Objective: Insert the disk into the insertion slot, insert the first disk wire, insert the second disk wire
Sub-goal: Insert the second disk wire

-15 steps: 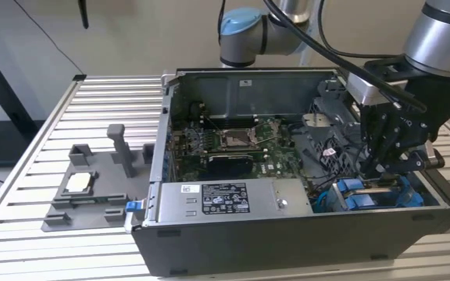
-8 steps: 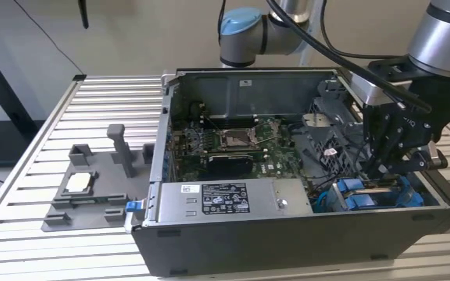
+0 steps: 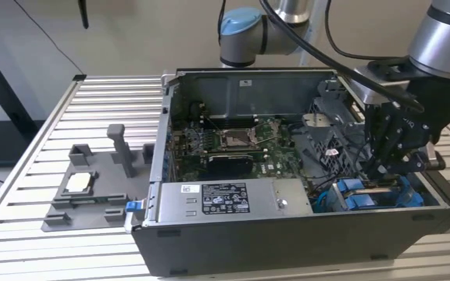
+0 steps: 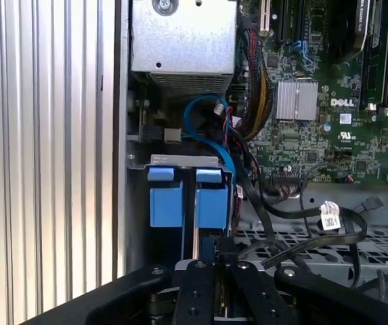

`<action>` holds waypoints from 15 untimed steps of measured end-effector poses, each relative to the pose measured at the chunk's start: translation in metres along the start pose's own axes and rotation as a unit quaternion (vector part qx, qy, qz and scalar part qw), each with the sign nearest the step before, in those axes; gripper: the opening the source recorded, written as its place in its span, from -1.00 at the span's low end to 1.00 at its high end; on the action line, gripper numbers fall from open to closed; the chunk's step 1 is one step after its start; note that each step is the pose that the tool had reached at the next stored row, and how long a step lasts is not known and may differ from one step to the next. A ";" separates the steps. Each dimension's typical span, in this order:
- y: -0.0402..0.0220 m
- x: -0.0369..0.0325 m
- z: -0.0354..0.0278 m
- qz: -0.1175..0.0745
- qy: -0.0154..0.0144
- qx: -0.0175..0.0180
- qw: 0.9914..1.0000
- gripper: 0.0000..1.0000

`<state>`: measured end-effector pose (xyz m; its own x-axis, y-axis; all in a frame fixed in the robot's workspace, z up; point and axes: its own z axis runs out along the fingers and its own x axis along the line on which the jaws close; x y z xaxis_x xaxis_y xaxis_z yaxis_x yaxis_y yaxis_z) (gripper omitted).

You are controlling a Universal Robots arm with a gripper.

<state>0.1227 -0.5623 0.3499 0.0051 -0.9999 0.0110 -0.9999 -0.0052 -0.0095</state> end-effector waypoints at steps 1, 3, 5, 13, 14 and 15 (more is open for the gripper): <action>0.0000 0.0000 0.0003 0.002 -0.001 0.000 1.000 -0.69; -0.0002 0.0000 0.0012 0.008 -0.002 0.000 1.000 -0.69; -0.0004 -0.0001 0.0020 0.013 -0.004 0.000 1.000 -0.69; -0.0060 0.0000 0.0035 0.018 -0.007 0.000 1.000 -0.69; -0.0060 0.0000 0.0035 0.018 -0.007 0.000 1.000 -0.69; -0.0061 0.0000 0.0035 0.018 -0.007 0.000 1.000 -0.69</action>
<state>0.1288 -0.5623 0.3465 -0.0310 -0.9995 -0.0024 -0.9995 0.0310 -0.0092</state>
